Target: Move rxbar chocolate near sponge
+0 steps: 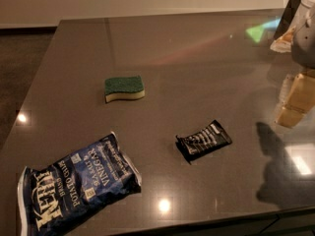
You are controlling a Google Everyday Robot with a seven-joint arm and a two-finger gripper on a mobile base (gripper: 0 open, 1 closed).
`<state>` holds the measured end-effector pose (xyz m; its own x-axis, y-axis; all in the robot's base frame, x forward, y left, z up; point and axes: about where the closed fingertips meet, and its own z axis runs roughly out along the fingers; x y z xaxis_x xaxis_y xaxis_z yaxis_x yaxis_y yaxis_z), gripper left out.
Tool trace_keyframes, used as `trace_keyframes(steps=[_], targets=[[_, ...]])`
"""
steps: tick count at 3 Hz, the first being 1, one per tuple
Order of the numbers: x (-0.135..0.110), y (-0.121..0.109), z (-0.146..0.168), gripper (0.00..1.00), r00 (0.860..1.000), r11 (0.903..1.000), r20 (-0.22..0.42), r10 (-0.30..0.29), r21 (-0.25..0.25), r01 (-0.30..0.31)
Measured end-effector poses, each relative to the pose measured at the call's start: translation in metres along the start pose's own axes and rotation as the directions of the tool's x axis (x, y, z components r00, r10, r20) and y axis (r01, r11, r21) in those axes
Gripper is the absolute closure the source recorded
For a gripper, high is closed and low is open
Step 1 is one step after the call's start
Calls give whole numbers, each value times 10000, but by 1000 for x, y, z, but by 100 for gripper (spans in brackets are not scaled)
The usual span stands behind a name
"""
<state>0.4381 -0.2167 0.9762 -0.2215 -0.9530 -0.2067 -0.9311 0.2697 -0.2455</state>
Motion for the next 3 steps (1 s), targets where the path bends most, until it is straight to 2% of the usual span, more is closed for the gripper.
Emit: trace_keyframes(steps=[1, 2, 3], targets=[[0, 0, 0, 0, 10000, 10000, 1, 0, 2, 0], [-12, 2, 12, 0, 9987, 9988, 366, -367, -325, 379], [-30, 13, 46, 0, 9908, 9896, 959, -958, -978, 1051]])
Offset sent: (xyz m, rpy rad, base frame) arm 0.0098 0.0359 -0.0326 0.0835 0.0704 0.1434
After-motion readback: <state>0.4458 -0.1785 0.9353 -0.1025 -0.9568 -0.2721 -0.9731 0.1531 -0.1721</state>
